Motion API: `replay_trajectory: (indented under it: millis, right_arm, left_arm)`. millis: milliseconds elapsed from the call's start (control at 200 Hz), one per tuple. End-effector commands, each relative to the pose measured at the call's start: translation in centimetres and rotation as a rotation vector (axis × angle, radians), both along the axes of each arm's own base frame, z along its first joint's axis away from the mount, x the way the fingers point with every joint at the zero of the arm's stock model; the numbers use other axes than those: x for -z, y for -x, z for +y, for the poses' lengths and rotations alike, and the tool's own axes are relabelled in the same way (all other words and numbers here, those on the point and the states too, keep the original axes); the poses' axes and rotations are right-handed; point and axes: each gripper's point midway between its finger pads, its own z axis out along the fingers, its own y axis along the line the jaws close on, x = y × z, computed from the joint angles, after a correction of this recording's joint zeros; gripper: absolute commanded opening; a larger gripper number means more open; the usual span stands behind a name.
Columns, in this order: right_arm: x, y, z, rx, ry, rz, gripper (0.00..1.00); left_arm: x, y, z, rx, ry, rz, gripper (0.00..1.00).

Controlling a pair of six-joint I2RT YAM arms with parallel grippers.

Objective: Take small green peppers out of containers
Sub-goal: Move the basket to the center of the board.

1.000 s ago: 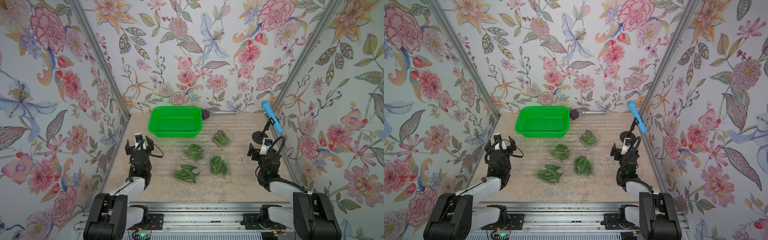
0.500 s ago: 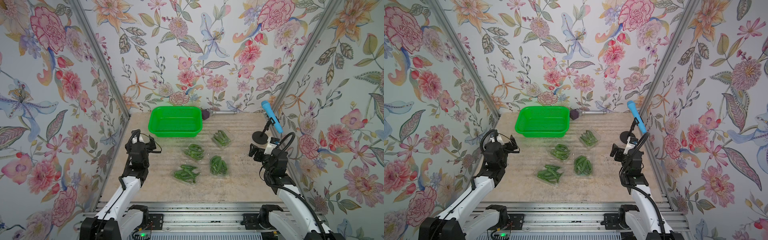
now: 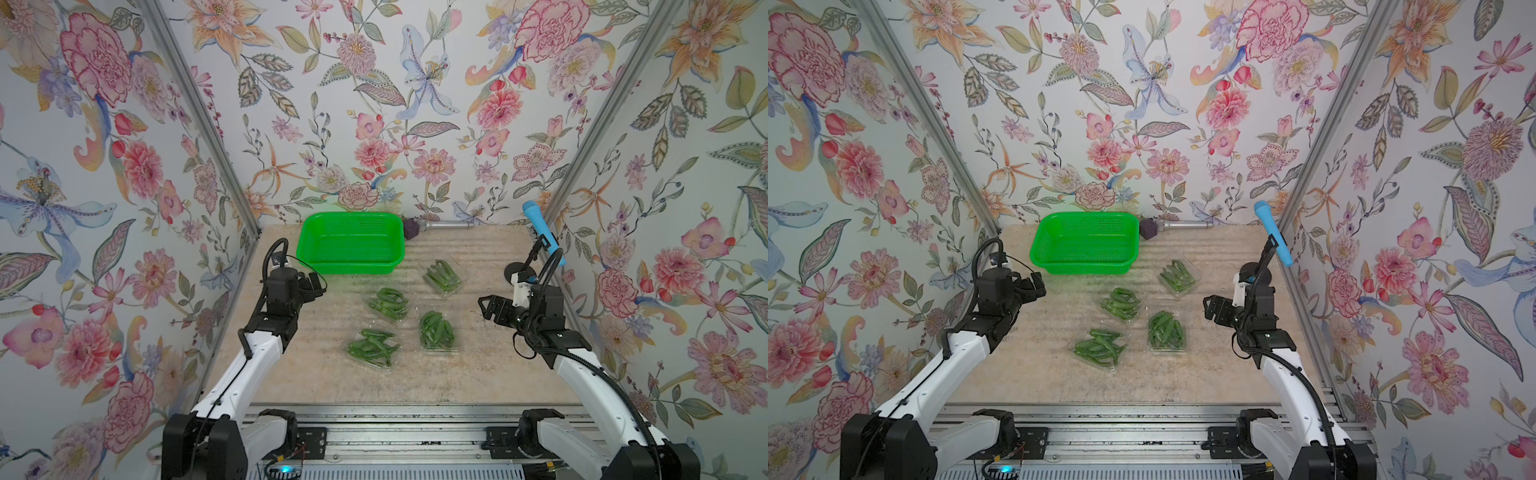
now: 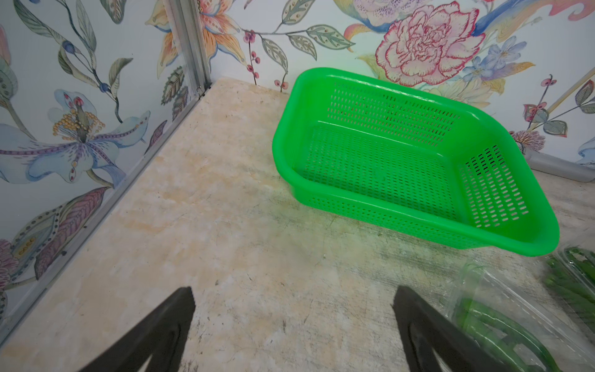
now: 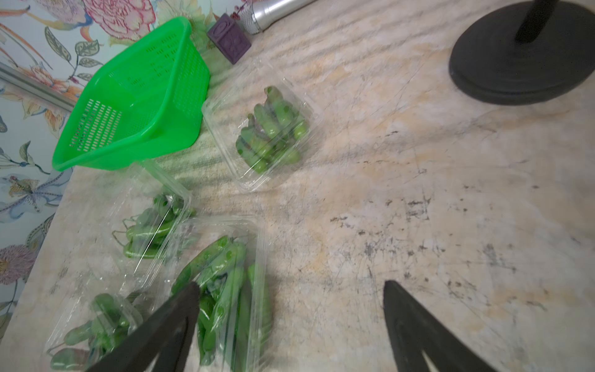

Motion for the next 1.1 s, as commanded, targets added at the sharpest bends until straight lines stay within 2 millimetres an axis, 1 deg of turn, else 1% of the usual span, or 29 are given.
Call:
replay_trajectory:
  millis: [0,20,85,145,170,230,245,255,265,330,410,455,550,640,721,851,886,1041,1096]
  right_arm:
    - [0.1,0.4,1.3,-0.039,-0.025,0.061,0.91]
    - [0.2,0.3,1.3,-0.041,-0.022,0.067,0.91]
    - [0.6,0.1,1.5,-0.051,-0.011,0.091,0.9]
    - [1.0,-0.1,1.5,-0.051,0.002,0.118,0.89]
    - [1.1,-0.2,1.6,-0.054,0.006,0.128,0.89]
    - [1.3,-0.5,1.7,-0.066,0.019,0.138,0.88]
    - [1.3,-0.6,1.8,-0.069,0.025,0.138,0.88]
    - [1.3,-0.7,1.8,-0.068,0.029,0.138,0.88]
    - [1.4,-0.7,1.7,-0.067,0.033,0.14,0.87]
    - [1.4,-1.2,1.7,-0.069,0.053,0.14,0.87]
    - [1.3,-1.7,1.6,-0.073,0.075,0.142,0.87]
    - [1.3,-2.0,1.6,-0.079,0.084,0.145,0.86]
    - [1.3,-2.4,1.6,-0.086,0.098,0.147,0.86]
    - [1.1,-2.5,1.6,-0.092,0.106,0.142,0.86]
    - [1.1,-2.6,1.5,-0.096,0.112,0.137,0.86]
    - [0.9,-2.7,1.5,-0.109,0.122,0.132,0.86]
    - [0.9,-2.7,1.6,-0.114,0.123,0.132,0.86]
    - [1.0,-2.9,1.6,-0.126,0.122,0.133,0.86]
    - [1.0,-2.9,1.7,-0.133,0.121,0.133,0.87]
  left_arm:
    - [-0.9,-1.7,-0.8,-0.002,0.052,0.025,1.0]
    - [-0.9,-2.0,-0.5,-0.018,0.049,0.034,1.0]
    - [-0.5,-3.5,-0.5,-0.032,0.047,0.07,1.0]
    - [0.6,-4.8,-0.4,-0.051,0.054,0.13,0.99]
    - [0.8,-5.5,-0.4,-0.057,0.063,0.143,0.99]
    - [1.8,-7.0,-0.8,-0.048,0.106,0.177,0.96]
    - [1.6,-7.4,-0.8,-0.05,0.121,0.175,0.96]
    - [2.7,-7.7,-0.7,-0.056,0.125,0.201,0.95]
    - [3.0,-8.1,-0.7,-0.058,0.137,0.208,0.95]
    - [4.0,-9.9,-0.7,-0.061,0.182,0.244,0.92]
    - [4.9,-11.9,-1.0,-0.057,0.217,0.278,0.93]
    - [5.4,-12.9,-1.2,-0.053,0.23,0.295,0.92]
    - [6.2,-14.2,-1.3,-0.073,0.249,0.324,0.9]
    - [7.0,-14.9,-1.6,-0.073,0.29,0.334,0.89]
    - [7.7,-15.0,-1.6,-0.083,0.298,0.347,0.88]
    - [9.0,-14.5,-1.2,-0.102,0.3,0.372,0.88]
    - [9.3,-14.3,-1.3,-0.101,0.301,0.378,0.88]
    - [10.1,-13.4,-1.3,-0.11,0.308,0.391,0.87]
    - [9.8,-12.9,-1.4,-0.107,0.312,0.396,0.86]
